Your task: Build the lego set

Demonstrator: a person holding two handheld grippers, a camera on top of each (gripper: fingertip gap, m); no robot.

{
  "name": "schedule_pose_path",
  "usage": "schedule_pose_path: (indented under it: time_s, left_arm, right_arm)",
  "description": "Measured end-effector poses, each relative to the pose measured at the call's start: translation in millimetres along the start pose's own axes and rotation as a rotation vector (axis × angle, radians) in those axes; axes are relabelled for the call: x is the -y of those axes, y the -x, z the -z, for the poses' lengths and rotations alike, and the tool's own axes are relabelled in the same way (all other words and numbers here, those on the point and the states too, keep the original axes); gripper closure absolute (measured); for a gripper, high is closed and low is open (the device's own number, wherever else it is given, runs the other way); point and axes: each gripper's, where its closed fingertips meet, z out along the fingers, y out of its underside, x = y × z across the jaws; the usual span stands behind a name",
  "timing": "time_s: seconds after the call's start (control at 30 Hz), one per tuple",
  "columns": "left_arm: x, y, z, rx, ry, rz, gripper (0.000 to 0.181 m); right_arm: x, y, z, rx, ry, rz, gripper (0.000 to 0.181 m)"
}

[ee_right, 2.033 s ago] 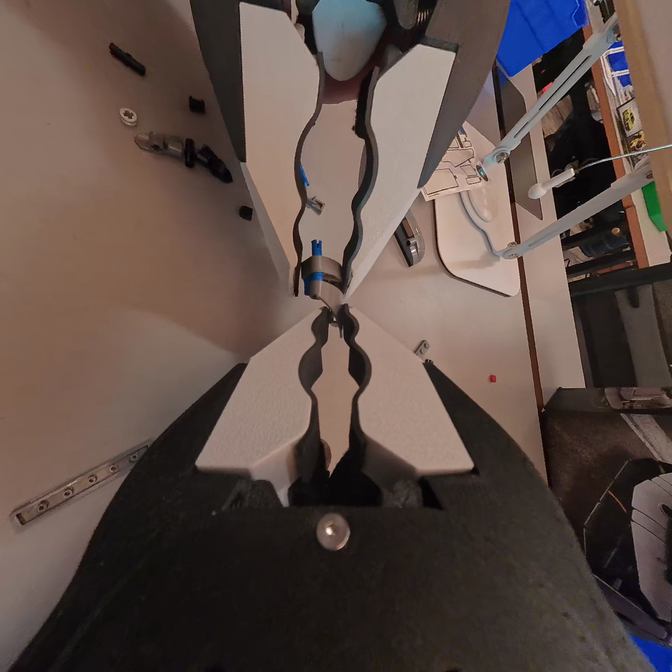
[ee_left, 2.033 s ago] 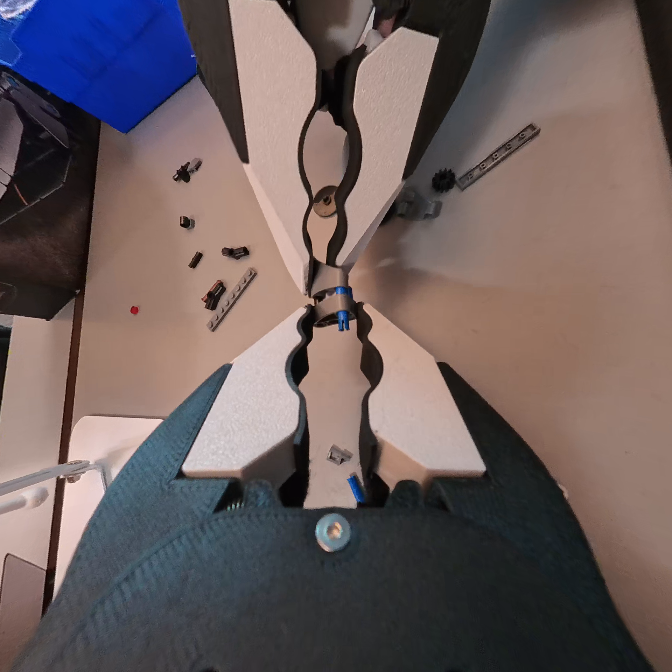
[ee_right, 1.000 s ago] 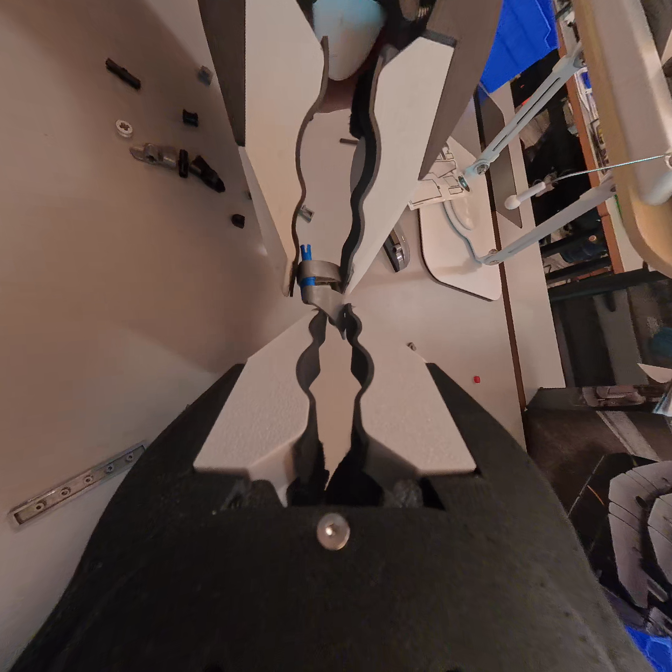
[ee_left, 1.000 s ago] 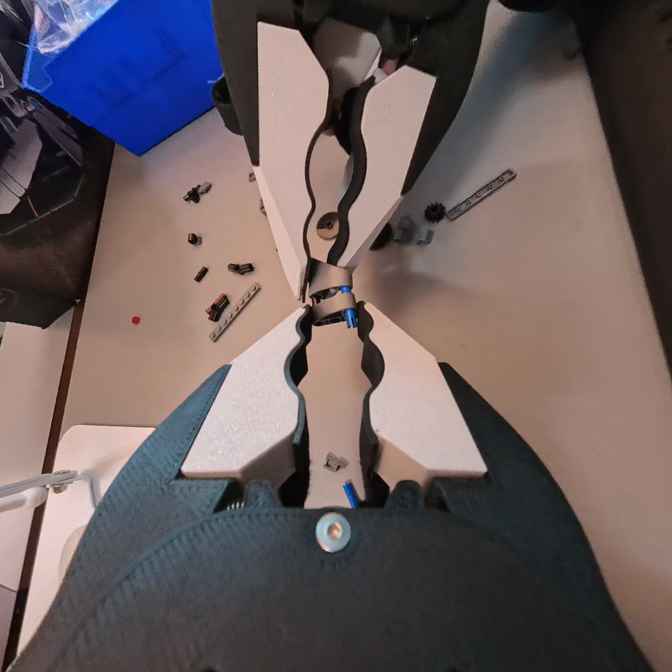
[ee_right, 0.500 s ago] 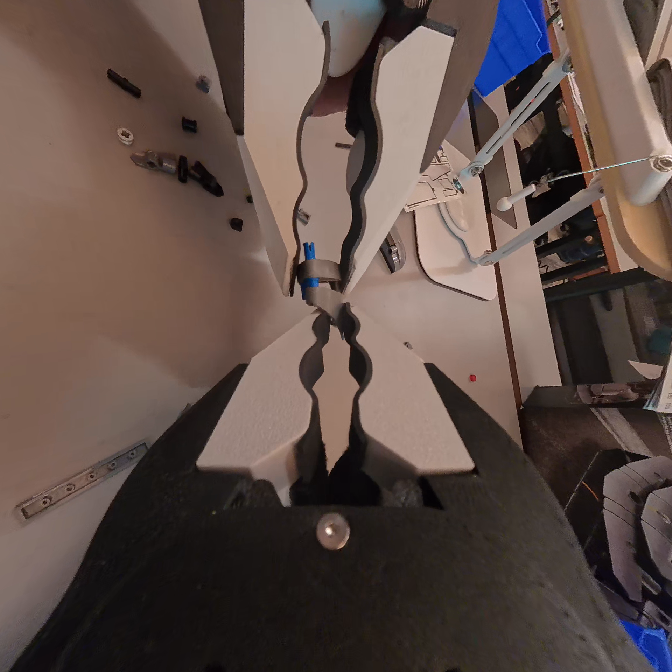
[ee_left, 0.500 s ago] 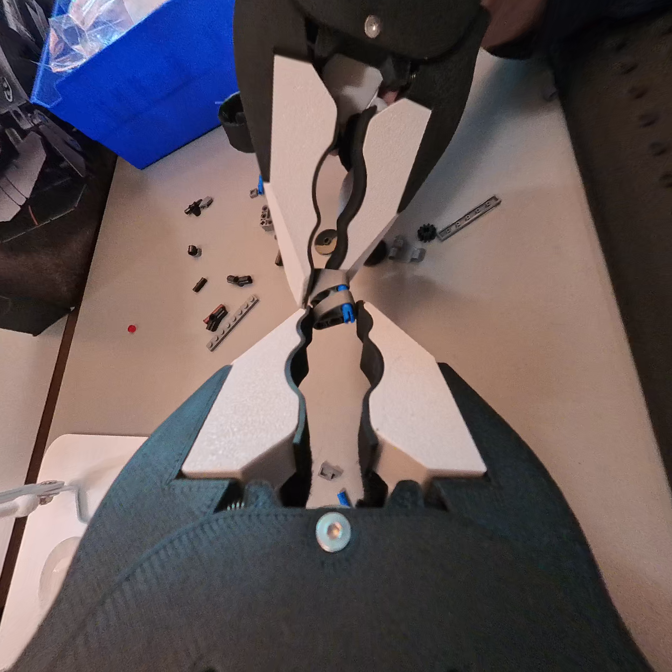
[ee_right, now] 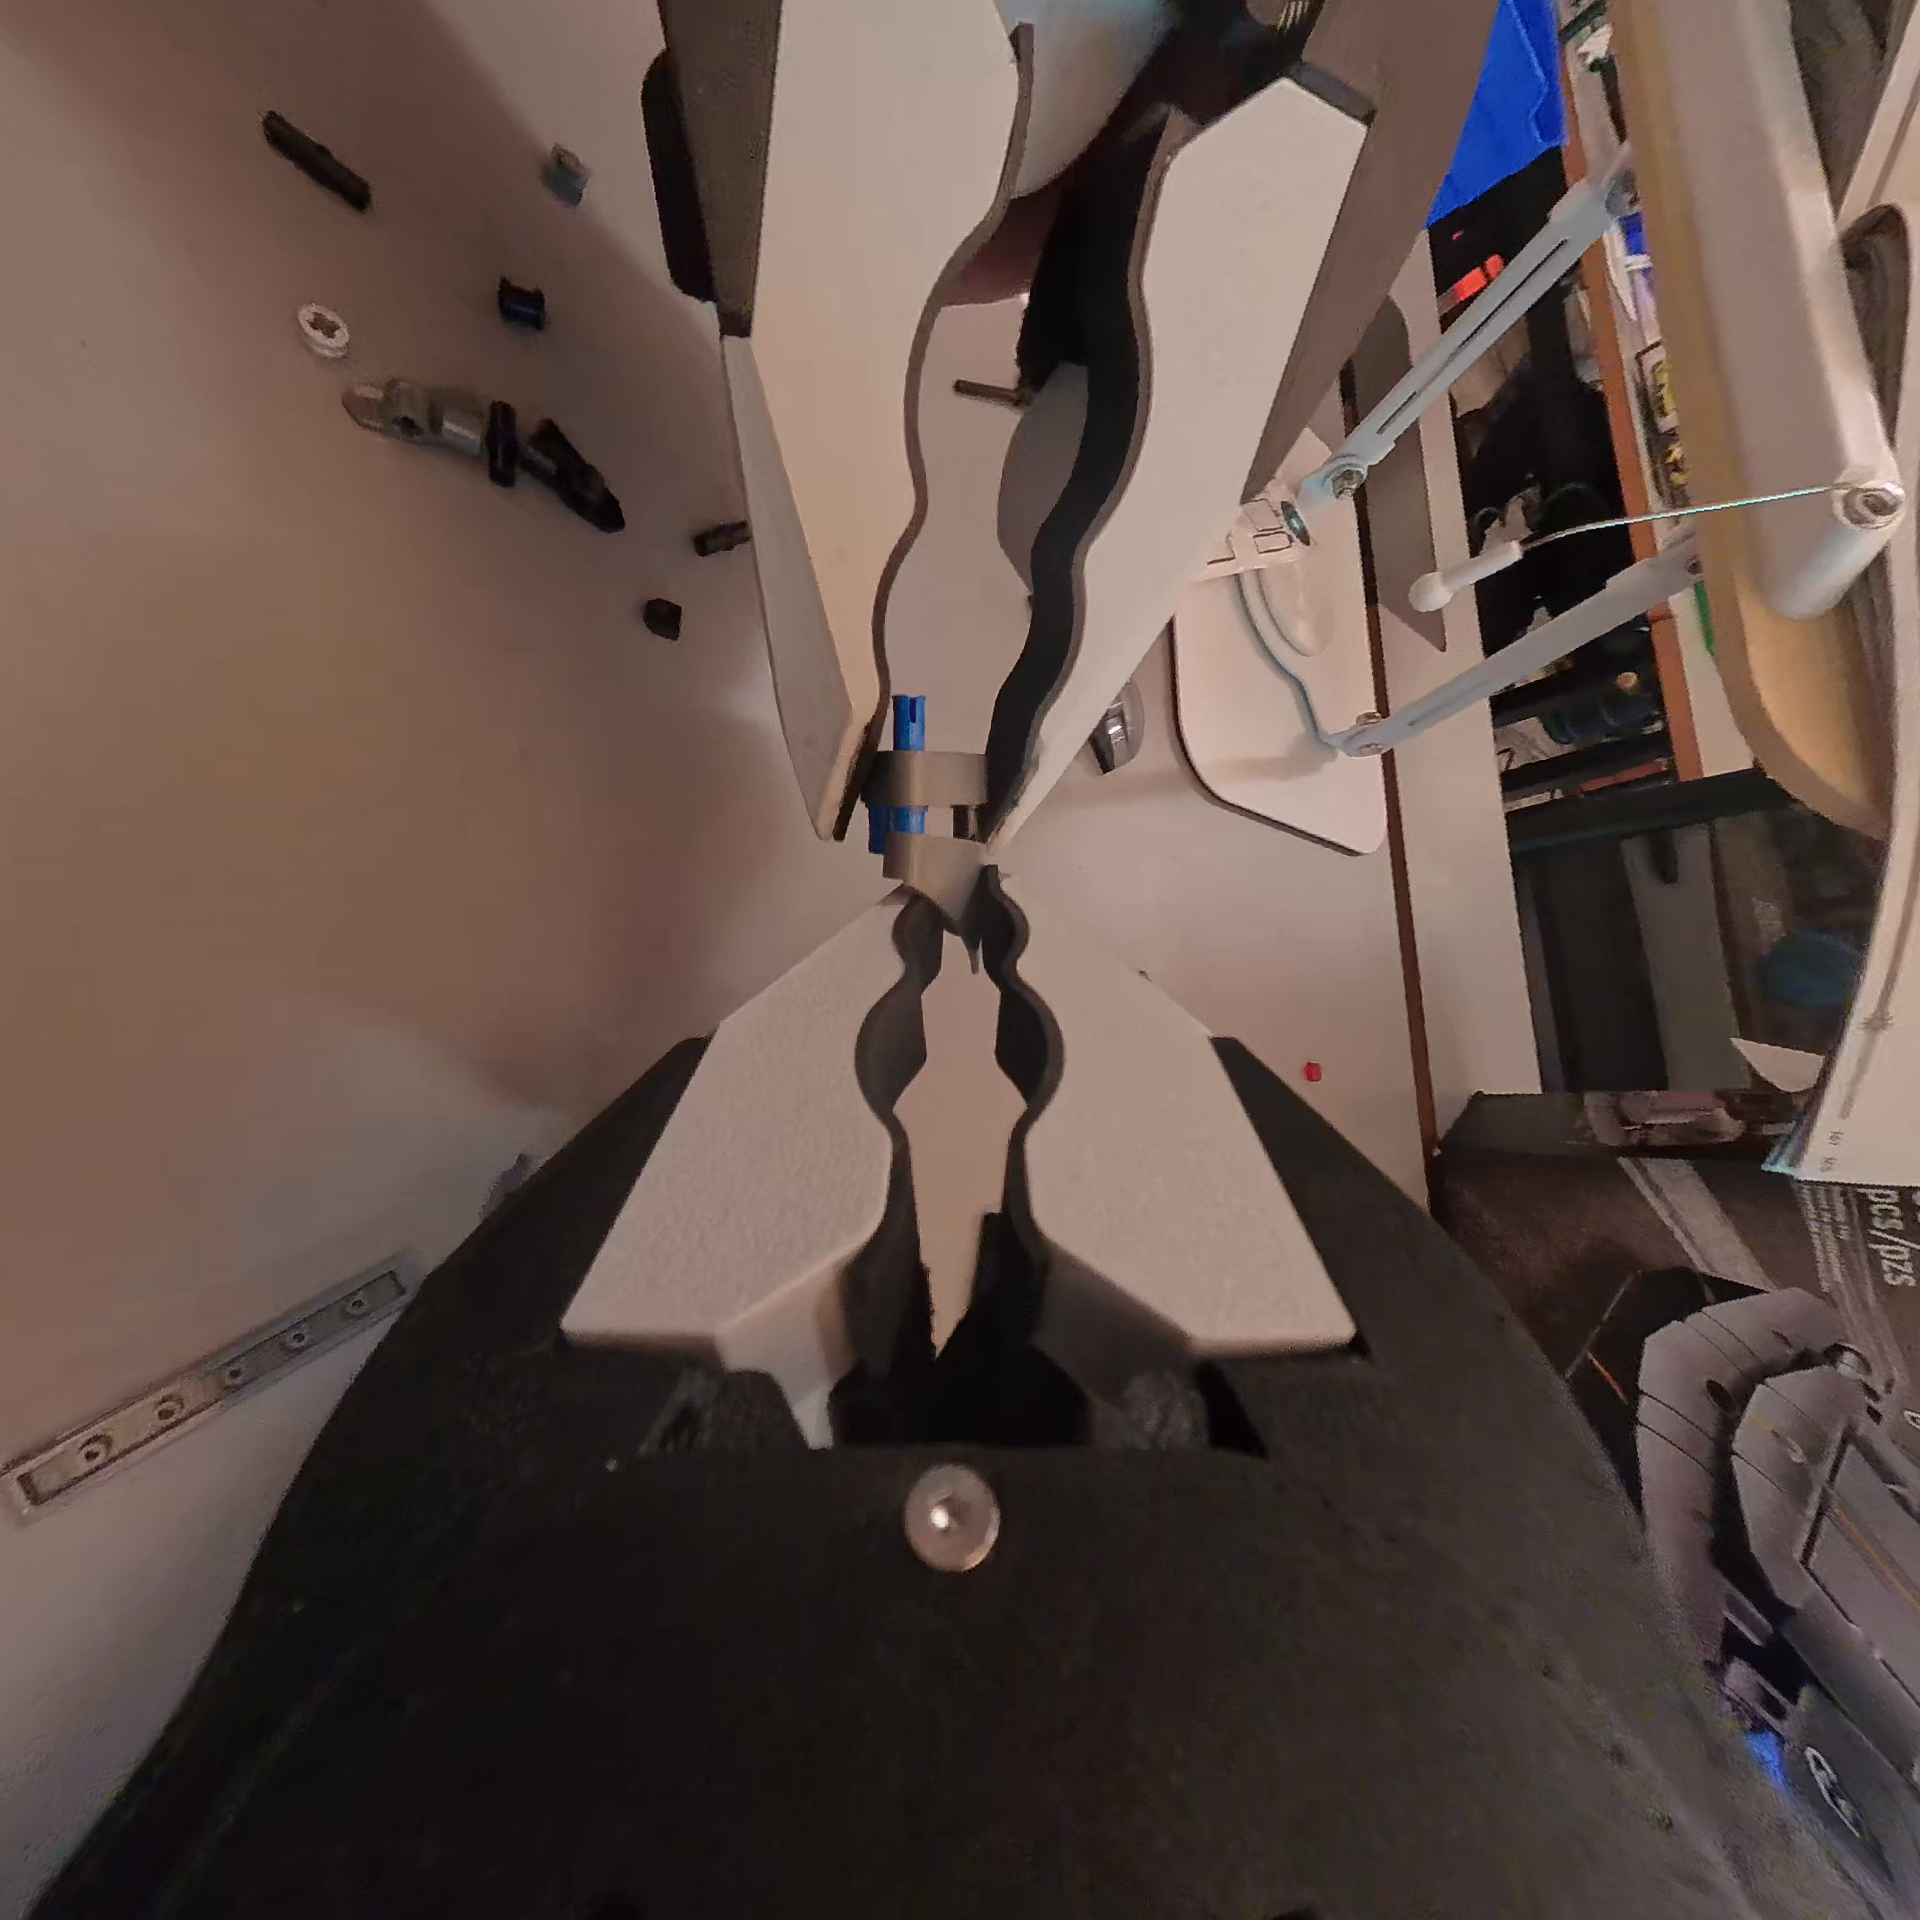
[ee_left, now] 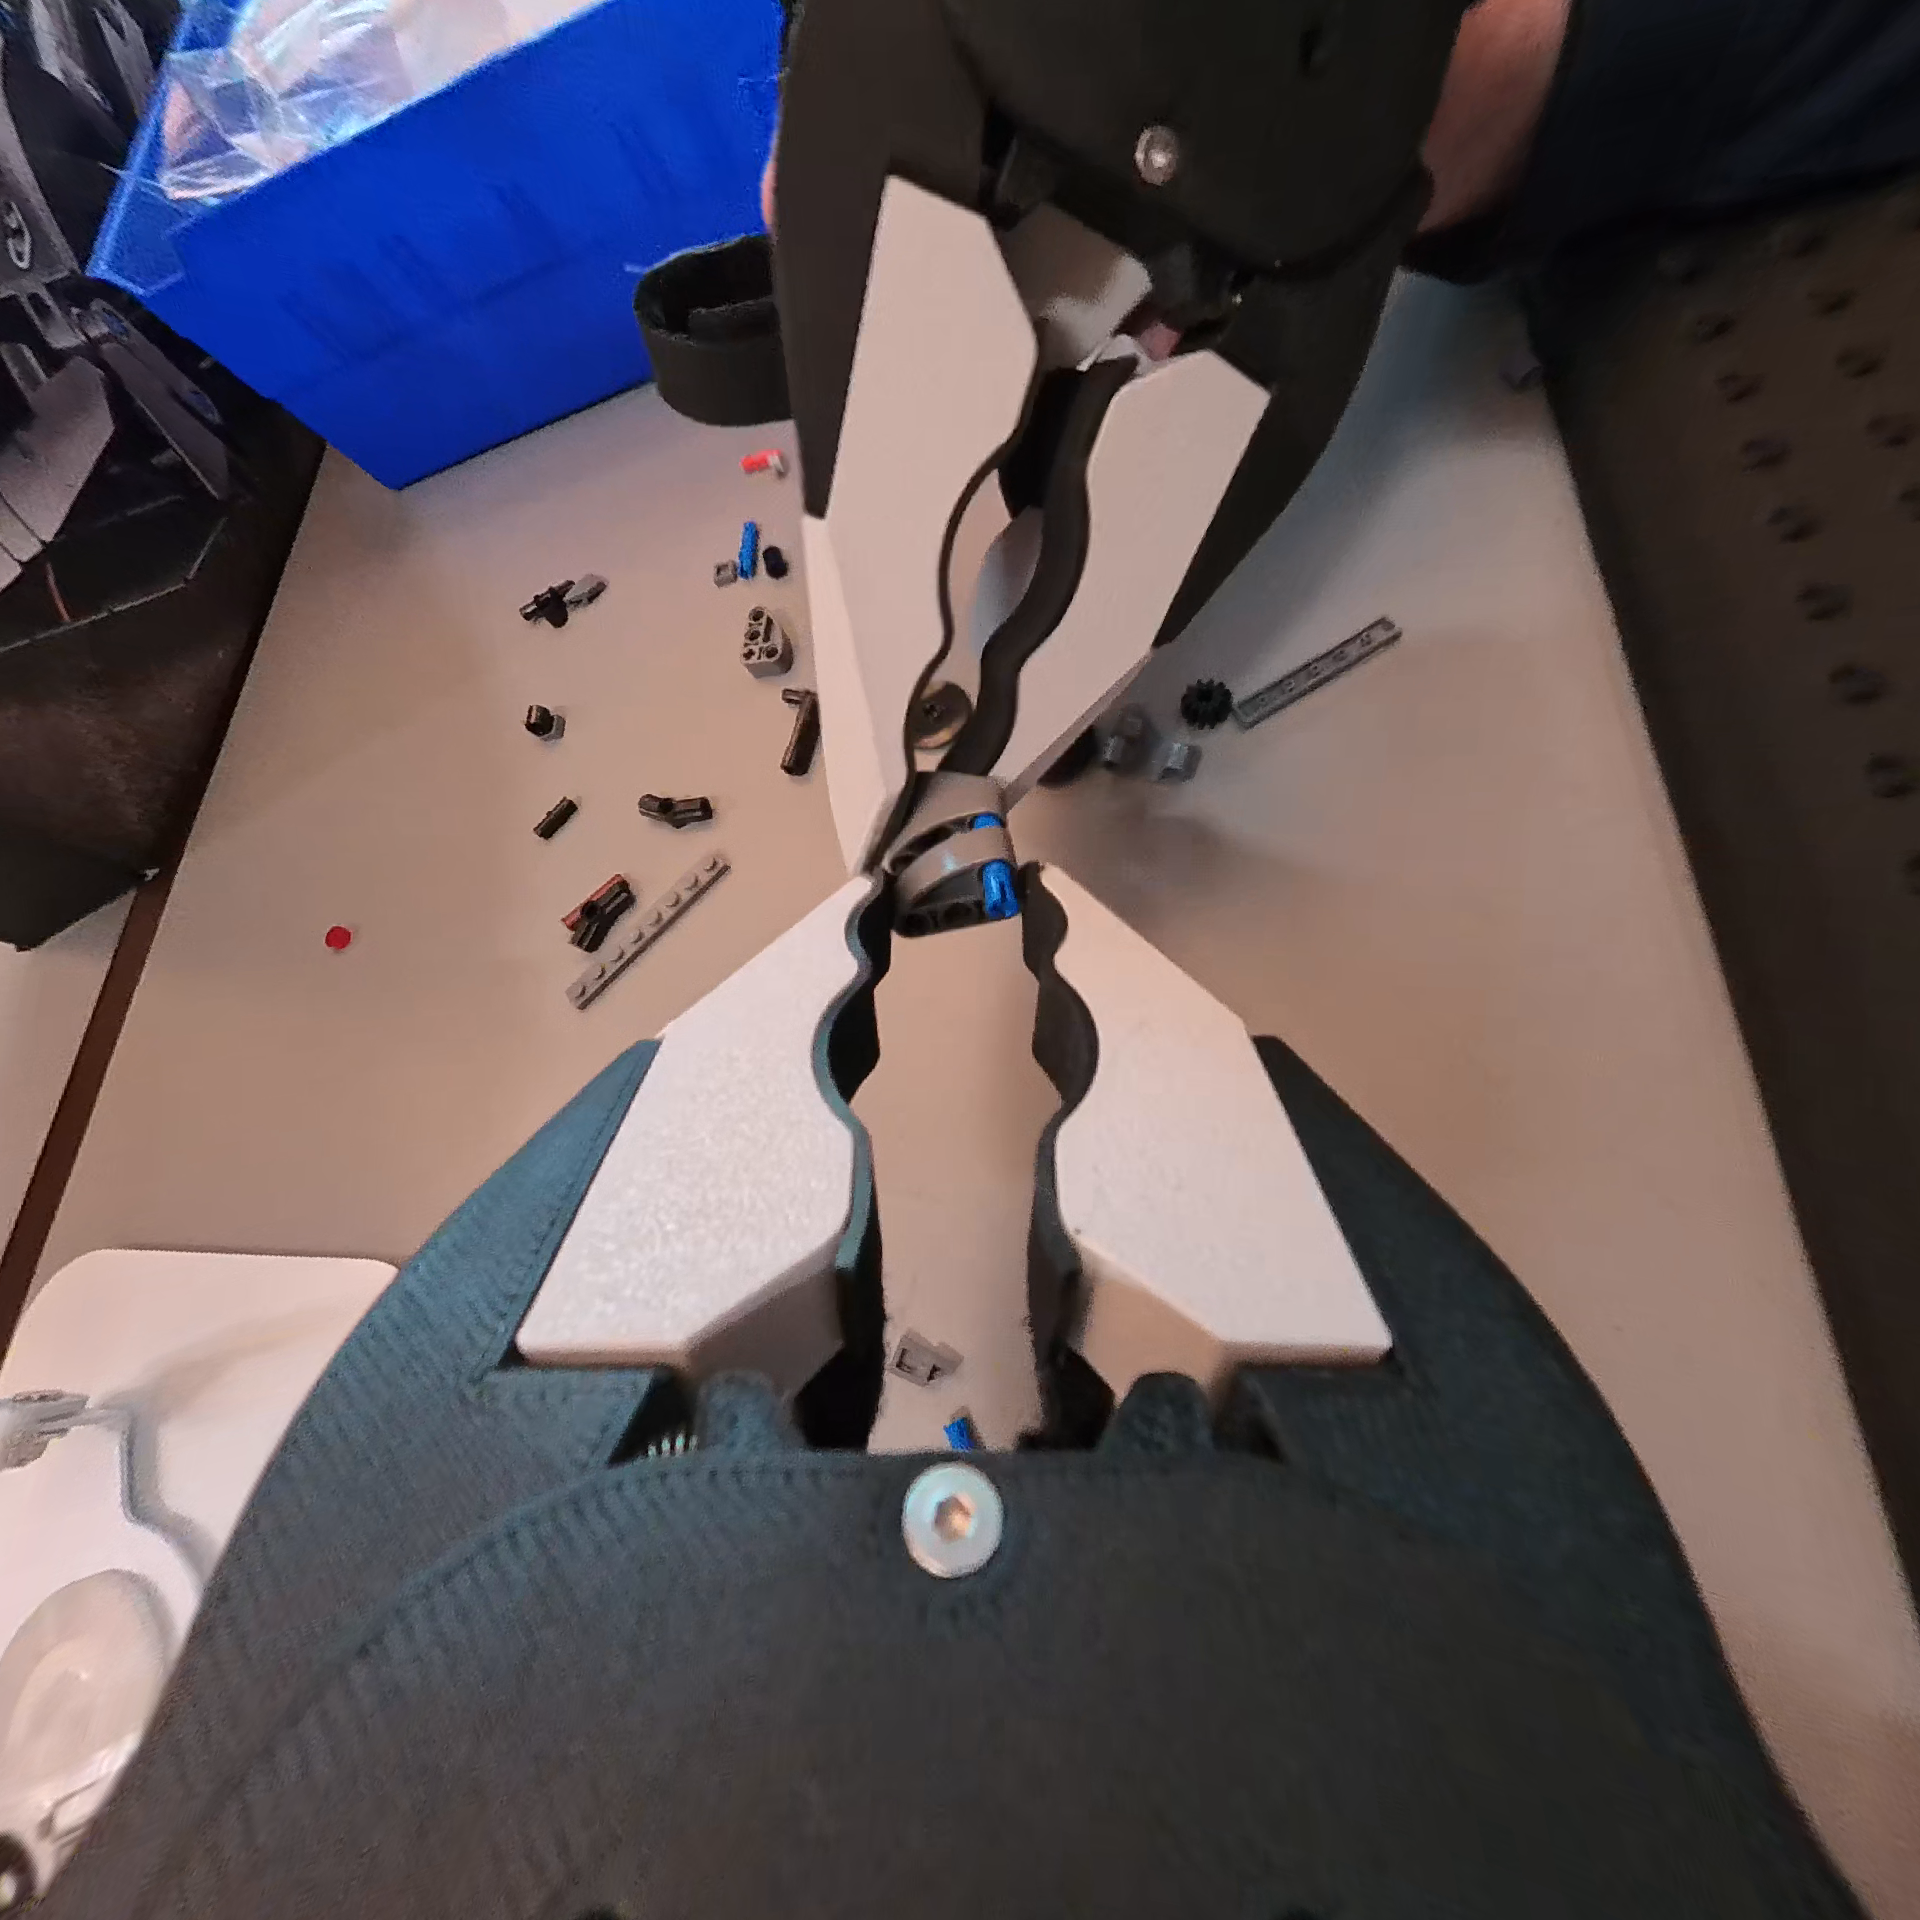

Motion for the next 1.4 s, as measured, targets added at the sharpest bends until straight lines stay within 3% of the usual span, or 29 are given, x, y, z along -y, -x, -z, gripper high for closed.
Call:
schedule_pose_path:
  time_s: [0.7, 1.4]
  left_arm:
    - [10, 8, 7, 0.025, -0.064, 0.048, 0.155]
    - [17, 8, 10, 0.066, -0.051, -0.001, 0.159]
  right_arm:
    - [3, -21, 8, -0.221, 0.117, 0.210, 0.177]
    - [6, -23, 12, -0.242, 0.143, 0.211, 0.177]
